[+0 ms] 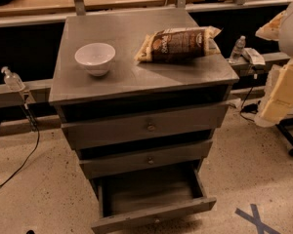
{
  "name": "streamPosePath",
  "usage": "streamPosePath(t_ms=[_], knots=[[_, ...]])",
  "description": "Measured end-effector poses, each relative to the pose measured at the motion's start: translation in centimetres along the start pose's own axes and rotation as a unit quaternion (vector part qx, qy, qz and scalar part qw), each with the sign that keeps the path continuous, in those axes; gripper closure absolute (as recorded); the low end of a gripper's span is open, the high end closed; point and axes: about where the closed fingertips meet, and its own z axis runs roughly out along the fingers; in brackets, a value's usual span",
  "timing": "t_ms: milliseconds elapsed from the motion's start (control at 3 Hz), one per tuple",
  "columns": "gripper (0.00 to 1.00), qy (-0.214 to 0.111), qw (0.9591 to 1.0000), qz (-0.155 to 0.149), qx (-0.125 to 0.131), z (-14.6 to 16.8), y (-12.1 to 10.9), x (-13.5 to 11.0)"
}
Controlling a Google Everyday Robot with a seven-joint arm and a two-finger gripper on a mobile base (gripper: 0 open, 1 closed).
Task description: Place brown chip bag into bottom drawer
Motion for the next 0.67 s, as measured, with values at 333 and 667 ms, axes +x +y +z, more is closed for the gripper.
streamPosePath(t_ms=[333, 667], knots=[[0.0, 0.0, 1.0, 0.0, 0.0, 0.0, 0.0, 0.0], [0.0, -0.014, 0.9995, -0.018, 0.024, 0.7, -1.7, -1.1]])
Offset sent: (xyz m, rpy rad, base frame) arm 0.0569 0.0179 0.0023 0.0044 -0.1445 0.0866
